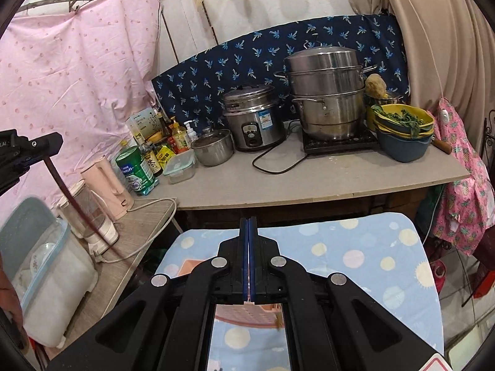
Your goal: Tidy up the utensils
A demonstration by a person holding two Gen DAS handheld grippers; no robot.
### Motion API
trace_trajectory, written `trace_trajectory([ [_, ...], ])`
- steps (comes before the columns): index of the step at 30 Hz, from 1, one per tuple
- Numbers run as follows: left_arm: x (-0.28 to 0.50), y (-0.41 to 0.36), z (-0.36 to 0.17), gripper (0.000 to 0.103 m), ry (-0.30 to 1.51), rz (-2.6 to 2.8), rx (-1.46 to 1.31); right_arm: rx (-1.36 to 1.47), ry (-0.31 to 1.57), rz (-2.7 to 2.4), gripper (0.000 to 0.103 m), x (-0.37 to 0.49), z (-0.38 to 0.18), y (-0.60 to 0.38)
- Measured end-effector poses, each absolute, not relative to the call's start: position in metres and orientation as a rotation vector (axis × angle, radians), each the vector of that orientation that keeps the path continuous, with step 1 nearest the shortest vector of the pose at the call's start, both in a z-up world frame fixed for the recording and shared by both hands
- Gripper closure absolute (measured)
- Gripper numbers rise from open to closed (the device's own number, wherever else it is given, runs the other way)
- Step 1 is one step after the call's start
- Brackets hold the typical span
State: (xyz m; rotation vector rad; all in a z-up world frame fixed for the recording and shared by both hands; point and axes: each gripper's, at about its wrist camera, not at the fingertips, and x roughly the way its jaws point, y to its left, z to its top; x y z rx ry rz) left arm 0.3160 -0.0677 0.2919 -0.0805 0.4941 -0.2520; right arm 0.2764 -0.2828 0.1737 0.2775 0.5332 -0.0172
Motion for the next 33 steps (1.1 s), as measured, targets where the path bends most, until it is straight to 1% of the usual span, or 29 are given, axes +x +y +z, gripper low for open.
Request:
trace_trajectory([
  [6,0.331,-0.075,0.286,0.097,0.509,-0.256,-0.075,0.274,0.554,-0.016,0.102,0.295,0.162,-0.283],
  [9,0.332,-0.075,0.285,0.097,0.506,-0.259,-0.077,0.283,0.552,-0.023,0.102,0.289,0.156,-0.287],
  [13,0.324,-0.071,0.276,0.097,0.517,-0.262,-0.060,0.292,0.591,-0.043,0.102,0.268,0.131,-0.299],
  [15,0.318,-0.066,0.268,0.097,0.528,-0.253,-0.048,0.305,0.629,-0.065,0.095,0.254,0.111,-0.308],
  [16,0.315,-0.063,0.264,0.097,0.537,-0.253,-0.047,0.311,0.647,-0.085,0.082,0.245,0.098,-0.314],
  [17,0.312,-0.059,0.258,0.099,0.544,-0.254,-0.045,0.320,0.660,-0.104,0.067,0.237,0.086,-0.319],
  [19,0.304,-0.051,0.246,0.100,0.555,-0.235,-0.028,0.352,0.697,-0.131,0.054,0.222,0.058,-0.332],
  [26,0.282,-0.033,0.204,0.100,0.604,-0.196,0.024,0.483,0.827,-0.159,0.054,0.202,-0.032,-0.364],
  [33,0.272,-0.018,0.152,0.100,0.711,-0.188,0.035,0.529,0.870,-0.148,0.054,0.211,-0.070,-0.372],
])
